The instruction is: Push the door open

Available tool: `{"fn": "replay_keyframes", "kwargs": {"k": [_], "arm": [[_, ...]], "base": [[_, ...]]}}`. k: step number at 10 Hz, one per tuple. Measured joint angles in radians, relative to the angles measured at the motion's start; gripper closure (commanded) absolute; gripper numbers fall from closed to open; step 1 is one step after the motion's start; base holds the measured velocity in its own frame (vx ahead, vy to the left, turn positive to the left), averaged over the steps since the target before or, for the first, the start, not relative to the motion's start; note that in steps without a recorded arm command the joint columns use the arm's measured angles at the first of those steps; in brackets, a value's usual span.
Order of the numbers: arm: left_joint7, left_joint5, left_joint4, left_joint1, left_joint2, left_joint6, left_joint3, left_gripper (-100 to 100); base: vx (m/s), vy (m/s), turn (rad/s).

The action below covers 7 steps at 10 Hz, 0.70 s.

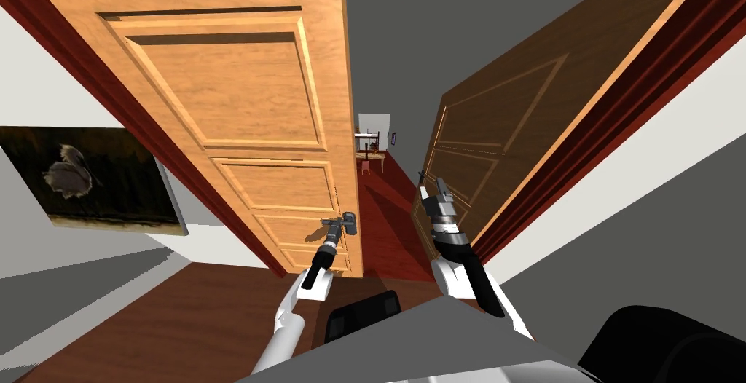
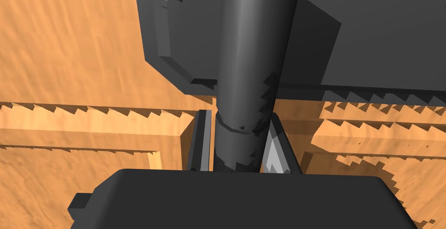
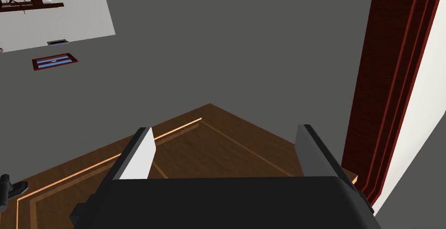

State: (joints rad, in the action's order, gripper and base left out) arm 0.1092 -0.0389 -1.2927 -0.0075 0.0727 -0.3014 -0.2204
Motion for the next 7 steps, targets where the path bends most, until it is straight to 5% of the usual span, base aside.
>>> {"fn": "replay_keyframes", "kwargs": {"k": [7], "arm": [[-0.011,0.005,0.025,-0.008,0.005,0.001,0.046,100]], "base": [[0.160,-0.089,0.053]]}}
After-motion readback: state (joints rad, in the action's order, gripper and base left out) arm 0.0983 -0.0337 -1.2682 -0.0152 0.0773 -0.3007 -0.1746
